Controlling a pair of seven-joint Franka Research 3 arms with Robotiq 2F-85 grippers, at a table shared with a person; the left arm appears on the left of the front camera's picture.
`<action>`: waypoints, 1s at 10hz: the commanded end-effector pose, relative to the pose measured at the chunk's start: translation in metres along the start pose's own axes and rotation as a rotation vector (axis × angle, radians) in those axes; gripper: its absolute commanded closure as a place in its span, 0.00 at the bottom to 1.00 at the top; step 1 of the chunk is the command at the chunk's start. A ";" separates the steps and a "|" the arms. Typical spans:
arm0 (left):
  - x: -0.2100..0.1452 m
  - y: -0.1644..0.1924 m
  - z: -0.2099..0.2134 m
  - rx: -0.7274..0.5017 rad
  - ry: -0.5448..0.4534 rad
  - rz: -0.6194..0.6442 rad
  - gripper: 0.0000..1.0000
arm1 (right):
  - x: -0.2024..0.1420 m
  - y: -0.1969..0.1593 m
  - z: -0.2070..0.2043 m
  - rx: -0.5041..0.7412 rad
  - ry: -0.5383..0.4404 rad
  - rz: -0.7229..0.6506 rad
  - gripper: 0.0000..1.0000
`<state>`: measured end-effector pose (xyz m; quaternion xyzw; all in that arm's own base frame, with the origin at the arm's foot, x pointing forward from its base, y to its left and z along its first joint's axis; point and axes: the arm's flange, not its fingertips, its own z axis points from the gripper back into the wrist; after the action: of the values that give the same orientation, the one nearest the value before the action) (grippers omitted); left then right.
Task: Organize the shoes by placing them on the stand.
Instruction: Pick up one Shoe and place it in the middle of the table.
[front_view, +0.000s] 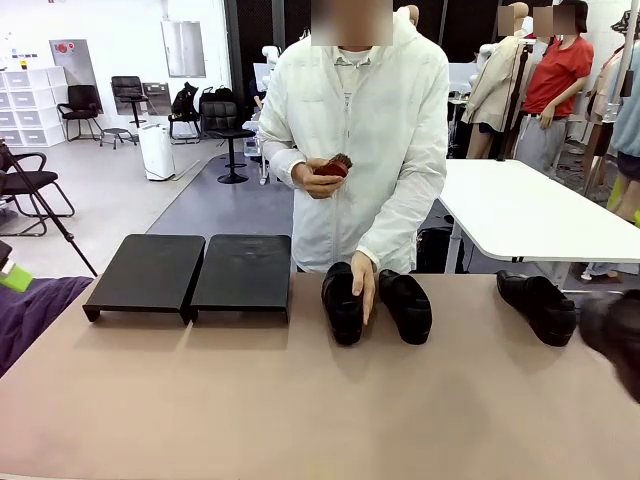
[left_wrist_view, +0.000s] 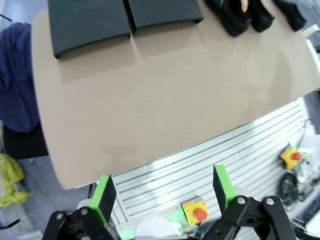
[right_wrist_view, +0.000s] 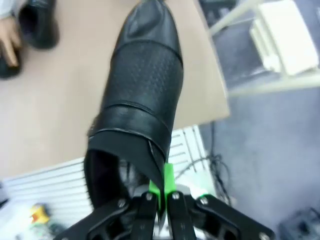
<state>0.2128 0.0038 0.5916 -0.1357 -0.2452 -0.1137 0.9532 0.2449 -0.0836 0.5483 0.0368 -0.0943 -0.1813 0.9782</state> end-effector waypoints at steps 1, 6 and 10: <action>-0.001 0.000 0.001 -0.010 0.001 -0.004 0.00 | 0.007 -0.025 0.006 0.073 0.007 -0.017 1.00; -0.001 0.000 0.001 -0.010 0.001 -0.004 0.00 | -0.022 0.051 0.001 0.214 -0.043 0.151 1.00; -0.001 0.000 0.001 -0.010 0.001 -0.004 0.00 | -0.119 0.249 -0.022 0.229 0.032 0.384 1.00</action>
<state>0.2128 0.0034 0.5916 -0.1352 -0.2451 -0.1140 0.9532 0.2185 0.1594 0.5506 0.1230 -0.1007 0.0133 0.9872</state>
